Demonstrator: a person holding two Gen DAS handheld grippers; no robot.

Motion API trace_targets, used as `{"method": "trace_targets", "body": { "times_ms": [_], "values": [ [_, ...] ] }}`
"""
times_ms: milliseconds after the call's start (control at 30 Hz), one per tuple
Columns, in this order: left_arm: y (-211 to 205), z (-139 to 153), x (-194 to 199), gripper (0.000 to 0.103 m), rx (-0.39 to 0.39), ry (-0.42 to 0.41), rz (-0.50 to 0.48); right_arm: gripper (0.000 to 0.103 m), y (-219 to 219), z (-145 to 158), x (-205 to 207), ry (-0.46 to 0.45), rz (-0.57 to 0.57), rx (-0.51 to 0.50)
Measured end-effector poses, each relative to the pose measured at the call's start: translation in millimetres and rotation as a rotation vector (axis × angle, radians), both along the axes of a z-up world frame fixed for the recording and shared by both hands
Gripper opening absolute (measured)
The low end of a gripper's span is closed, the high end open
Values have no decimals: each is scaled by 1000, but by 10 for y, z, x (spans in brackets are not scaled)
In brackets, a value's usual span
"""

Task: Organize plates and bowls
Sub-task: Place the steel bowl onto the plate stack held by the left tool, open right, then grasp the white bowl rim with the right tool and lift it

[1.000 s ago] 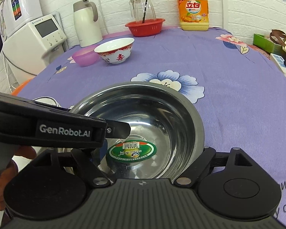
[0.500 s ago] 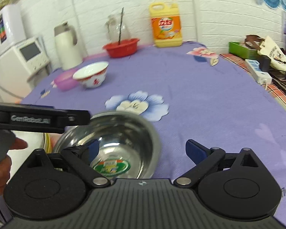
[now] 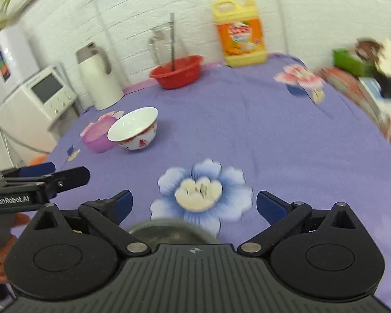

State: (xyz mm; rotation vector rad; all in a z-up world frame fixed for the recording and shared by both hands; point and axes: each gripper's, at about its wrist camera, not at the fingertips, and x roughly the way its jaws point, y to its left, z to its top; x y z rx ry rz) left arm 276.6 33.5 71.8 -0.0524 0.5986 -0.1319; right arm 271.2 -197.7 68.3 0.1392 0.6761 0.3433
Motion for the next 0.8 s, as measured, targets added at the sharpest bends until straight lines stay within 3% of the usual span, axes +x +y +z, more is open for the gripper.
{"method": "trace_targets", "body": {
  "times_ms": [100, 233, 300, 367, 533, 800],
  "values": [
    [273, -59, 238, 102, -111, 49, 39, 103, 258, 8, 376, -11, 39, -172],
    [633, -153, 689, 102, -319, 145, 131, 103, 443, 37, 965, 5, 133, -147],
    [736, -189, 934, 102, -386, 170, 176, 103, 592, 38, 1229, 3, 155, -171],
    [794, -235, 1166, 99, -419, 204, 209, 103, 746, 7, 1472, -6, 177, -213],
    [856, -436, 1623, 81, -498, 304, 235, 103, 984, -133, 1885, 12, 226, -235],
    [765, -586, 1874, 73, -489, 328, 252, 103, 1193, -324, 2188, 32, 261, -270]
  ]
}}
